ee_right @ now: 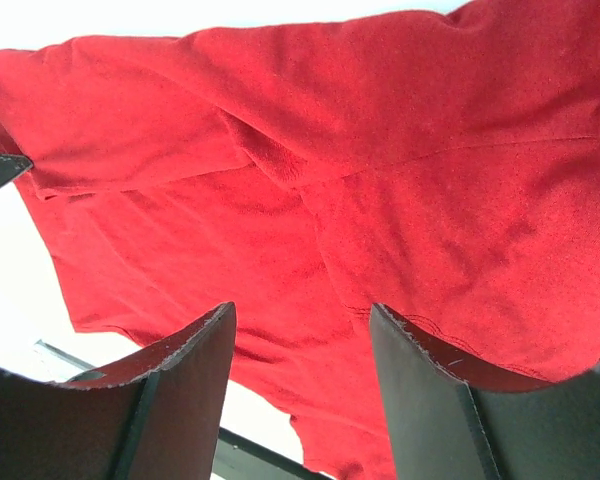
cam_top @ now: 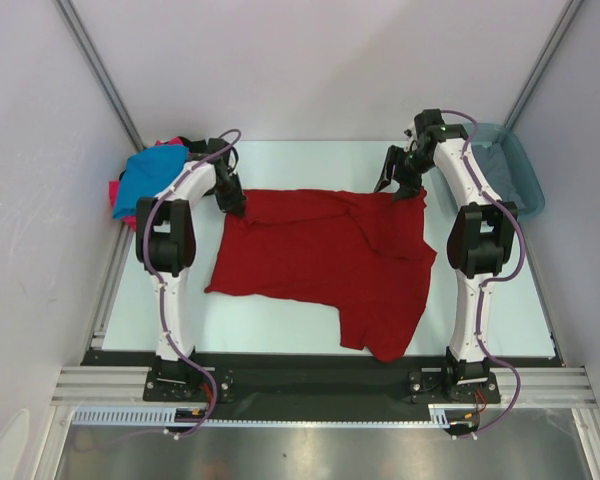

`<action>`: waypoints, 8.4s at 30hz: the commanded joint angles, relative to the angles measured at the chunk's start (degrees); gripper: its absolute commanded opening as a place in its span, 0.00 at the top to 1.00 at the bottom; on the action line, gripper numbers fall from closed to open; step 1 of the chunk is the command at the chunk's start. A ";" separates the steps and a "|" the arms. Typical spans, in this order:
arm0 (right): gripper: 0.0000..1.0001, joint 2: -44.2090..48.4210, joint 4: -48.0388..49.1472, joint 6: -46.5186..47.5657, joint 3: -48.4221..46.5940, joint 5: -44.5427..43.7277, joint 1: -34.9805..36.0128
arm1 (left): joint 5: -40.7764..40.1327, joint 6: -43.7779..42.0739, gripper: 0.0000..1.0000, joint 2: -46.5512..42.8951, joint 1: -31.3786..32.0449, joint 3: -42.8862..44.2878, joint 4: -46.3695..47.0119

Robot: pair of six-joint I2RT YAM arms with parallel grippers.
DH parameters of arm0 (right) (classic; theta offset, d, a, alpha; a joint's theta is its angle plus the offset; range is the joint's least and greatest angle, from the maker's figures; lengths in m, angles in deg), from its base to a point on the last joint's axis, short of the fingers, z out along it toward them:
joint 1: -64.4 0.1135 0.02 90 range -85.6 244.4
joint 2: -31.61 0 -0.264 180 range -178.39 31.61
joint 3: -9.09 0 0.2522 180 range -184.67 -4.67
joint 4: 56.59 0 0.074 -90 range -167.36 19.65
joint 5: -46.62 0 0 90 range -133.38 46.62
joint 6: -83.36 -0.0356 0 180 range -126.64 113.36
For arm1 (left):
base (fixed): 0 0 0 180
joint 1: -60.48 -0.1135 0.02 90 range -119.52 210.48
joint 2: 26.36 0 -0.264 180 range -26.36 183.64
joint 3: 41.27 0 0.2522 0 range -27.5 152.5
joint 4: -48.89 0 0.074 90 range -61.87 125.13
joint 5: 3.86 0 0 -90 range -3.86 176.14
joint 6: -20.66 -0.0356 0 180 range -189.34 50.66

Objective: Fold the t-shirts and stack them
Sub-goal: Fold the tshirt

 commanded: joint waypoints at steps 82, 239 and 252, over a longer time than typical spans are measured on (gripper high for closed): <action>0.45 -15.97 5.94 1.10 -5.47 -5.82 -4.06 | 35.54 15.26 0.00 5.02 0.35 7.60 29.76; 0.40 6.17 -14.63 0.93 -9.25 -19.73 8.07 | 11.82 -2.41 0.00 23.84 -2.81 32.03 6.29; 0.39 7.05 -9.10 -2.94 2.16 -31.24 6.23 | 10.34 -4.08 0.00 15.14 -6.41 26.50 4.63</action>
